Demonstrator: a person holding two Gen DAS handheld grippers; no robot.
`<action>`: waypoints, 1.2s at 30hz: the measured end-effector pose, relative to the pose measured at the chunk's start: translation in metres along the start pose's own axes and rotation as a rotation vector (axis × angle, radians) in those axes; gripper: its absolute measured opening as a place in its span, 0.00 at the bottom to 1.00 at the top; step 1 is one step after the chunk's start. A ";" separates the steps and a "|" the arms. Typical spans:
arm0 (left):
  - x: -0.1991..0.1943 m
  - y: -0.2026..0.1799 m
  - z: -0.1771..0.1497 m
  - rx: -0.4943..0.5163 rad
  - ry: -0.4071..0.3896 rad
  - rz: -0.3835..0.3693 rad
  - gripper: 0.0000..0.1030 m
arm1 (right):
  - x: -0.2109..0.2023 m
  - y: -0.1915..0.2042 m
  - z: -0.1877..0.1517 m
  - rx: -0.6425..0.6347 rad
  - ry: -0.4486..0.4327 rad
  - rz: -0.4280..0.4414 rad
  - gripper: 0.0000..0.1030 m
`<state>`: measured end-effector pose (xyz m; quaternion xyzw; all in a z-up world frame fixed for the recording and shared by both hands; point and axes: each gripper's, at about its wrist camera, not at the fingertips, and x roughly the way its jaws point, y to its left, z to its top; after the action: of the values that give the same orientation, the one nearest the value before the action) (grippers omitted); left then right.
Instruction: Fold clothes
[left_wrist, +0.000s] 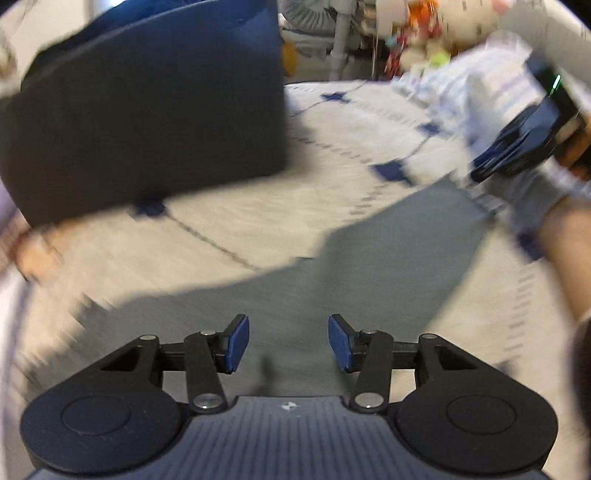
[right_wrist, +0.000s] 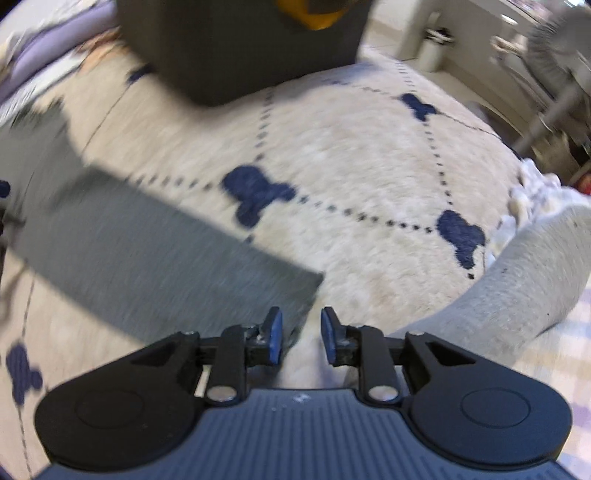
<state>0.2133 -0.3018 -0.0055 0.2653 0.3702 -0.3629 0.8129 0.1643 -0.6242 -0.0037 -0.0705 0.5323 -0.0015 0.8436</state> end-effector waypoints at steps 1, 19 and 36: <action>0.009 0.007 0.004 0.042 0.016 0.028 0.47 | 0.003 -0.003 0.001 0.017 -0.003 -0.002 0.27; 0.070 0.066 0.017 0.277 0.105 -0.141 0.20 | 0.037 -0.008 0.011 0.108 -0.045 0.099 0.31; 0.062 0.051 0.011 0.085 -0.071 0.146 0.05 | 0.028 0.028 0.025 -0.044 -0.141 -0.195 0.01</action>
<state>0.2864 -0.3041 -0.0398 0.3128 0.3052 -0.3271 0.8379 0.1974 -0.5961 -0.0216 -0.1401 0.4622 -0.0668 0.8731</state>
